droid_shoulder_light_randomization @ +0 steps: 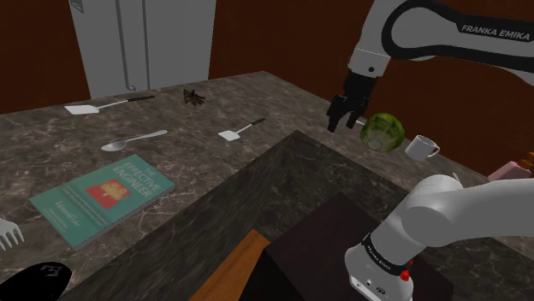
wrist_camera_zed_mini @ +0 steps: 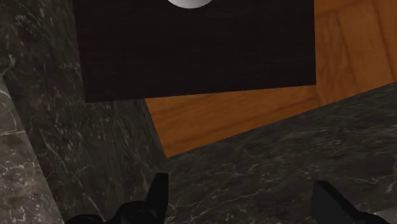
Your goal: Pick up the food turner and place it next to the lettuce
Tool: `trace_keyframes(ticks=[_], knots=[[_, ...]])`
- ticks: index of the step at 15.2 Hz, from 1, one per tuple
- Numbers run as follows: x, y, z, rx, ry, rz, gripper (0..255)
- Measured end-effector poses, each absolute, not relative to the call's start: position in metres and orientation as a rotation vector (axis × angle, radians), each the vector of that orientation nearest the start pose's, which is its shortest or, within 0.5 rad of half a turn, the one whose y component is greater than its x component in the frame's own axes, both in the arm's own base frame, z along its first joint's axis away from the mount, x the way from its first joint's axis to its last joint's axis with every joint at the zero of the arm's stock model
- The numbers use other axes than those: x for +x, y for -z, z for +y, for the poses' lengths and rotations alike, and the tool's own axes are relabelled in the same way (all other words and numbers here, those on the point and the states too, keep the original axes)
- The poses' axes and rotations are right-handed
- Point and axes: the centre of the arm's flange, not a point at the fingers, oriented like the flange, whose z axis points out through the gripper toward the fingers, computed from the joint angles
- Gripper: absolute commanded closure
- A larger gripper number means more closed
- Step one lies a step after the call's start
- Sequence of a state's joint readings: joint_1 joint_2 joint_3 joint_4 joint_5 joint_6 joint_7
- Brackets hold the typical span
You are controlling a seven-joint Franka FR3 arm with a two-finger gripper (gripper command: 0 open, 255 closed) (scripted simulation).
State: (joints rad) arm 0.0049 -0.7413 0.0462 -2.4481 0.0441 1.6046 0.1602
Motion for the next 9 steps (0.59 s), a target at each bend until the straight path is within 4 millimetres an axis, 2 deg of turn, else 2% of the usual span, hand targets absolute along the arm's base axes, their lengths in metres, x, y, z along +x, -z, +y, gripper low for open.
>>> trace_keyframes(ticks=[3, 9], knots=[[0.326, -0.530, 0.033, -3.126, -0.154, 0.268, 0], [0.380, -0.498, 0.069, -3.089, -0.111, 0.611, 0]])
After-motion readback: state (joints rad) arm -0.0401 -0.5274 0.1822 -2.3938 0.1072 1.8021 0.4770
